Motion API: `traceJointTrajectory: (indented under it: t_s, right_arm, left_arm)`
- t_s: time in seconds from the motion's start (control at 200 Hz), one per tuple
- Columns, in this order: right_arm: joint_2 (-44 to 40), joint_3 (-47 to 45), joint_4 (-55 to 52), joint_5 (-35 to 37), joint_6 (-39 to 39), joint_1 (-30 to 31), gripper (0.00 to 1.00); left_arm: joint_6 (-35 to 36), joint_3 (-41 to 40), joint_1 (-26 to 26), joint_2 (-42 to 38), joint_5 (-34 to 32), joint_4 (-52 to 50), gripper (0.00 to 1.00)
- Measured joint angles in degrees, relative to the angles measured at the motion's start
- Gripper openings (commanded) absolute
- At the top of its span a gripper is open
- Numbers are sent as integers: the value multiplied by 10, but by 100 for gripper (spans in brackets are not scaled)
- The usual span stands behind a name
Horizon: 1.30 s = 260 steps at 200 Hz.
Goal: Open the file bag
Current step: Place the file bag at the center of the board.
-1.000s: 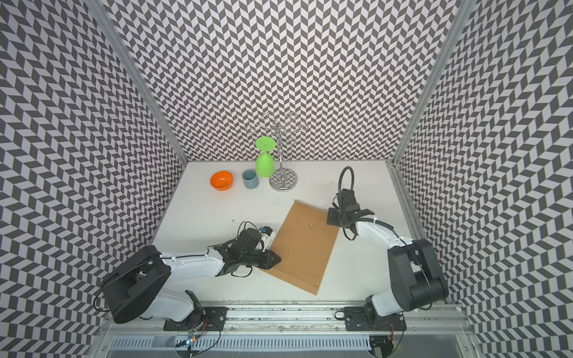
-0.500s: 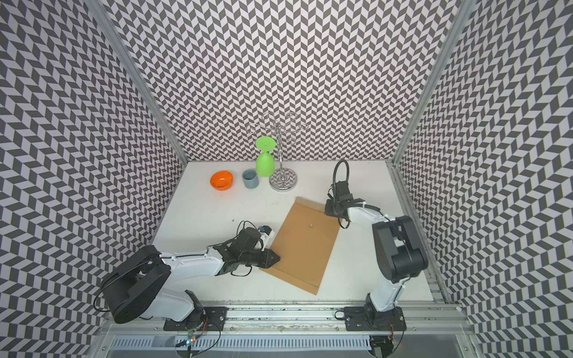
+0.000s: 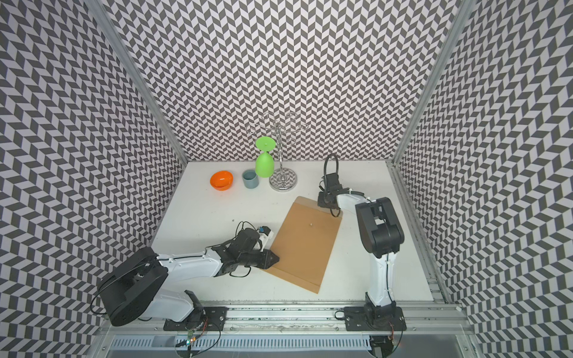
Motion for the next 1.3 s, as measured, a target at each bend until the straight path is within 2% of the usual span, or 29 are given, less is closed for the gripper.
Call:
traceJointTrajectory:
  t_s: [0.391,0.551,0.636,0.866,1.137,1.237,1.302]
  right_arm:
    - [45,70,-17,-13,-25,48,29]
    - [31,74,-46,-10,-21,46,51]
    - [6,67,-57,-5,-21,44,60]
    - [-127,-8,-54,35,-10,36,71]
    - [-253,-182,-35,45,12,10,77]
    - [-289,-237,-34,48,18,5,75]
    - [-303,-258,-32,47,20,1,66]
  left_arm:
    - [-6,-5,0,8,2,10,21]
    - [-14,-17,2,11,10,34,21]
    - [-16,-19,2,12,11,39,21]
    - [-23,-19,2,16,13,45,21]
    - [-24,-19,2,16,15,47,21]
    - [-24,-19,3,16,15,47,21]
    - [-24,-19,4,16,15,47,21]
